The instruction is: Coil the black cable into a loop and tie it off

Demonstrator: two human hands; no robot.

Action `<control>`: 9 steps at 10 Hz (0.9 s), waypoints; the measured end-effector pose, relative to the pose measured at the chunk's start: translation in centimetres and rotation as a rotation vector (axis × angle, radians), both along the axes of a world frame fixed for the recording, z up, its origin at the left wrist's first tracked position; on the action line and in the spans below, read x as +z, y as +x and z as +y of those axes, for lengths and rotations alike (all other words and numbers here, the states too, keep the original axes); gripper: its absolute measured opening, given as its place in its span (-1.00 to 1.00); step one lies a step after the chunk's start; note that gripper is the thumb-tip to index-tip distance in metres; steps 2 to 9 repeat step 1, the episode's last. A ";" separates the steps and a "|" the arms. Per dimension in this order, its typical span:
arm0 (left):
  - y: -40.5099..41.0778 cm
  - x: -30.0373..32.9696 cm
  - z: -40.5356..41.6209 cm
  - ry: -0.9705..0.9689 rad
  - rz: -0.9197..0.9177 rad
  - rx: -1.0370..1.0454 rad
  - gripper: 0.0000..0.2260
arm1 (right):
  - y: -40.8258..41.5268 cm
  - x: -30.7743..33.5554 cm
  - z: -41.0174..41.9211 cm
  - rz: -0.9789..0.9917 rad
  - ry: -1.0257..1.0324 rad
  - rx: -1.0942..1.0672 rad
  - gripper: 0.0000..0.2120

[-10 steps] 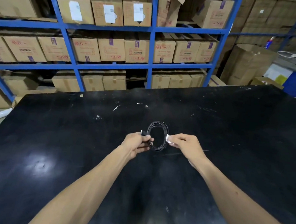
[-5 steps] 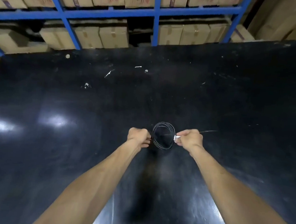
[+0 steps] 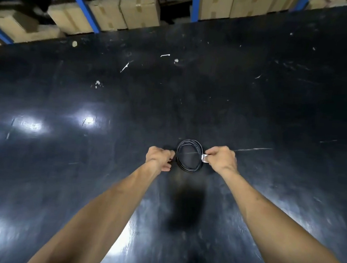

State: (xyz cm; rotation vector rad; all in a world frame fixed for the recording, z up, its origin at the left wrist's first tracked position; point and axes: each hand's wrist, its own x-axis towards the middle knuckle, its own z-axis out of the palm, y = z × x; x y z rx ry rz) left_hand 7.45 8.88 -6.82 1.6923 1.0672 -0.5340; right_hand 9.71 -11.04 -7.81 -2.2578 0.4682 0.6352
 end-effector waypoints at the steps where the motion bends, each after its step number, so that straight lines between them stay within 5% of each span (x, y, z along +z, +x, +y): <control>1: -1.7 0.5 0.5 -0.012 -0.068 0.048 -0.78 | -1.5 0.0 -1.0 -0.031 0.011 0.000 -0.70; 9: -1.7 0.5 0.5 -0.012 -0.068 0.048 -0.78 | -1.5 0.0 -1.0 -0.031 0.011 0.000 -0.70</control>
